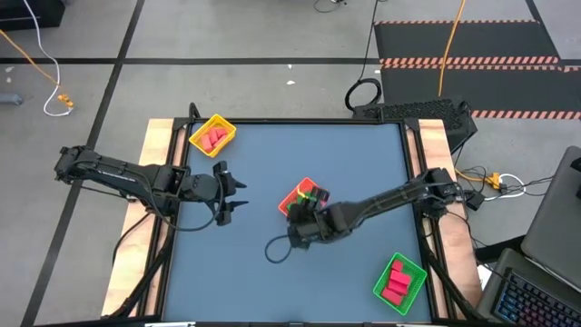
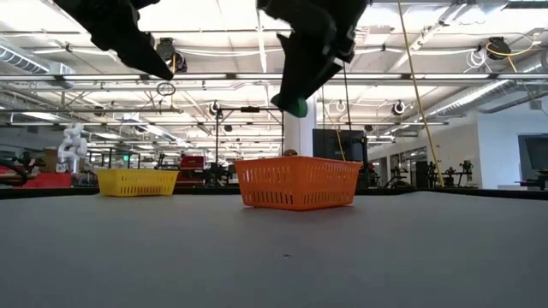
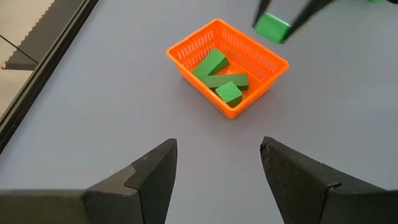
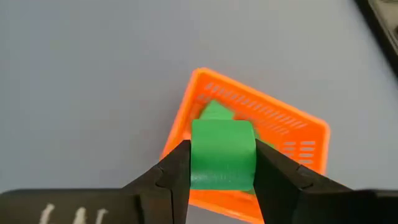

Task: Sort & place blocks by color
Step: Put the green block into the orange bin

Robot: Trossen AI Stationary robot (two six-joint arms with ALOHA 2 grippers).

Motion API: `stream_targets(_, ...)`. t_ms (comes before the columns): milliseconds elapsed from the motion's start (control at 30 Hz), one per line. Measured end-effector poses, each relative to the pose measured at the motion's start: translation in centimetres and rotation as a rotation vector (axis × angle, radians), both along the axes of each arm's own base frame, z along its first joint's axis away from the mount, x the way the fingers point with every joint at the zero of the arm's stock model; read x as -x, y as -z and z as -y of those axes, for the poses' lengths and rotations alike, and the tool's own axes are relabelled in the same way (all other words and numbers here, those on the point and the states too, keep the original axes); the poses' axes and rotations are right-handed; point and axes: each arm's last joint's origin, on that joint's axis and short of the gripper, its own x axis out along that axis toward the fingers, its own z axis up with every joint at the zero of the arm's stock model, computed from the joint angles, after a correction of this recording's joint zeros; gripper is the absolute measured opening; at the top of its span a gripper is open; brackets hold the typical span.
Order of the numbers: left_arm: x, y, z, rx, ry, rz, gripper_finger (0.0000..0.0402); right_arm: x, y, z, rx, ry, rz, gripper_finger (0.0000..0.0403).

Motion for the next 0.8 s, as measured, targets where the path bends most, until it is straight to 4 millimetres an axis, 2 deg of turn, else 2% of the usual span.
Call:
stream_targets(267, 0.0, 0.0, 0.0, -0.004, 0.003, 0.002, 0.0234, 0.0, 0.3, 1.1, 0.01, 0.019, -0.026, 0.0128)
stream_targets(567, 0.0, 0.0, 0.0, -0.005, 0.005, 0.005, 0.0234, 1.1, 2.7, 1.4, 0.01, 0.068, -0.085, 0.0129)
stream_targets(800, 0.0, 0.0, 0.0, -0.005, 0.004, 0.005, 0.0234, 0.8, 3.4, 1.6, 0.005, 0.057, -0.047, 0.0132)
